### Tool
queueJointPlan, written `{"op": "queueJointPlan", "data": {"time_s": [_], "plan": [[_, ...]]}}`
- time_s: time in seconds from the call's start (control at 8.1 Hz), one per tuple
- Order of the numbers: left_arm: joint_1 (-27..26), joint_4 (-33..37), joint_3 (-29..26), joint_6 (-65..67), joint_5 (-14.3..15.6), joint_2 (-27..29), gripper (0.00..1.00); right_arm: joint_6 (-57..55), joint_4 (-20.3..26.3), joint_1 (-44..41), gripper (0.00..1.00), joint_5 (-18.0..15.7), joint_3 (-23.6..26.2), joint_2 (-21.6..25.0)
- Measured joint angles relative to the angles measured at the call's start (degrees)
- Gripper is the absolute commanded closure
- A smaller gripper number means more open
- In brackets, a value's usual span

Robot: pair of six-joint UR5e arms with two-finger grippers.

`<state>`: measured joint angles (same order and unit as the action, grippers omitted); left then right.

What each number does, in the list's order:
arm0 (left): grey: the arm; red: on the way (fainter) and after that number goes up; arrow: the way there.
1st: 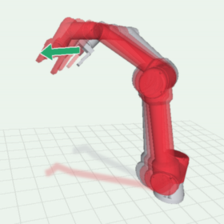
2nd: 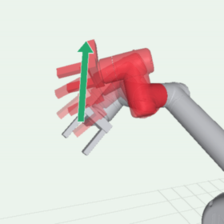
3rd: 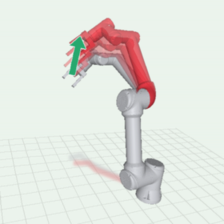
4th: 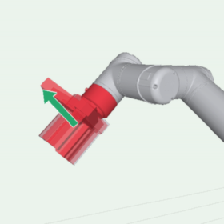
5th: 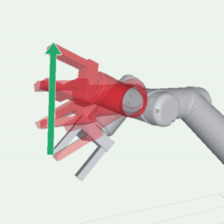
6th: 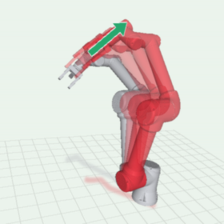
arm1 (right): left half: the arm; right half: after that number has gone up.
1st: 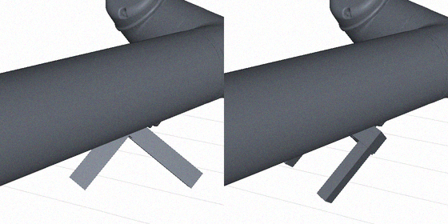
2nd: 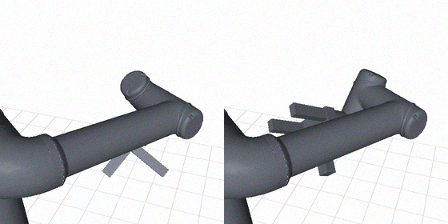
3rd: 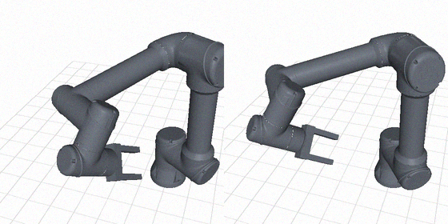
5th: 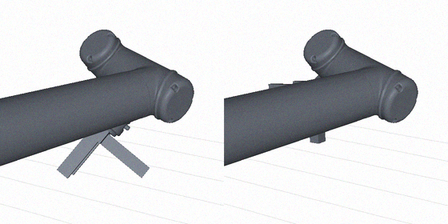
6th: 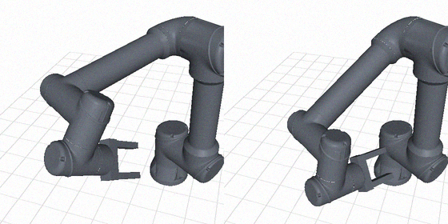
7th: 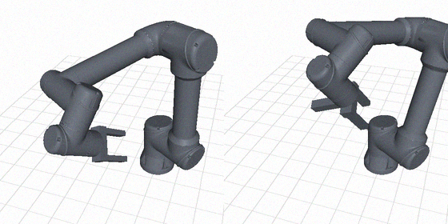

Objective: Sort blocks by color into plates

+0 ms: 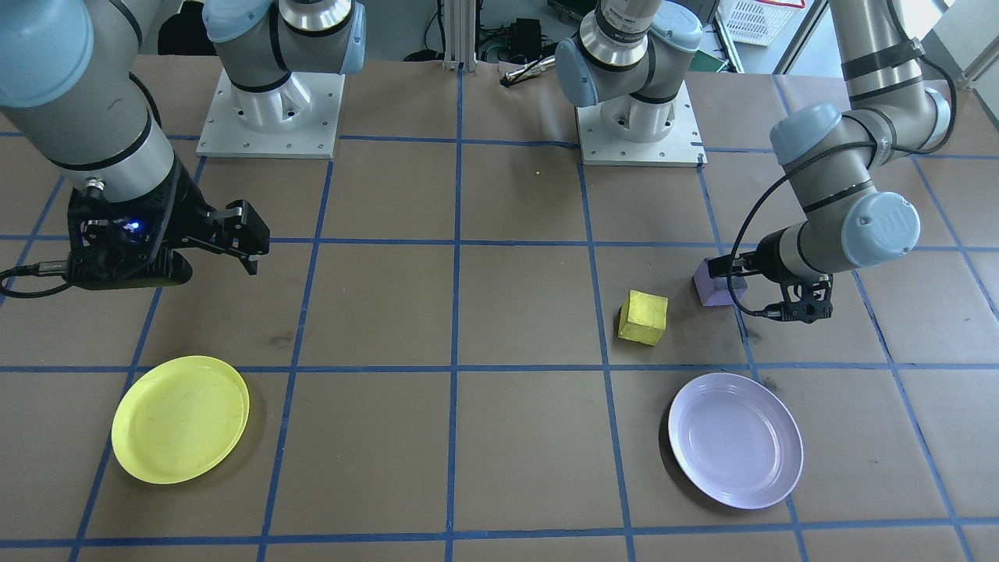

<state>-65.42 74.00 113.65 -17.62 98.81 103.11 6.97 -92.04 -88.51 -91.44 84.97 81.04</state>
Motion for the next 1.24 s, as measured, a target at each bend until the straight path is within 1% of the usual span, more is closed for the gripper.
{"op": "queueJointPlan", "data": {"time_s": [0.49,0.74,0.99,1.11,1.24], "plan": [[-0.06,-0.21,0.07,-0.13,-0.4,1.18,0.0,-0.71,-0.27,0.0,0.0,0.1,-0.01,-0.02],[-0.06,-0.25,0.12,-0.13,-0.55,1.65,0.06,-0.74,-1.31,0.0,0.0,0.06,-0.04,-0.3],[0.0,-0.23,0.2,-0.13,-1.68,2.03,0.1,-0.6,-1.85,0.0,0.0,0.46,-0.21,-0.58],[0.01,-0.24,0.22,-0.13,-2.05,2.29,0.28,-0.53,-1.98,0.0,0.0,0.52,-0.22,-0.64],[0.02,-0.22,0.24,-0.14,-2.21,2.43,0.48,-0.64,-2.05,0.0,0.0,0.59,-0.24,-0.68]]}}
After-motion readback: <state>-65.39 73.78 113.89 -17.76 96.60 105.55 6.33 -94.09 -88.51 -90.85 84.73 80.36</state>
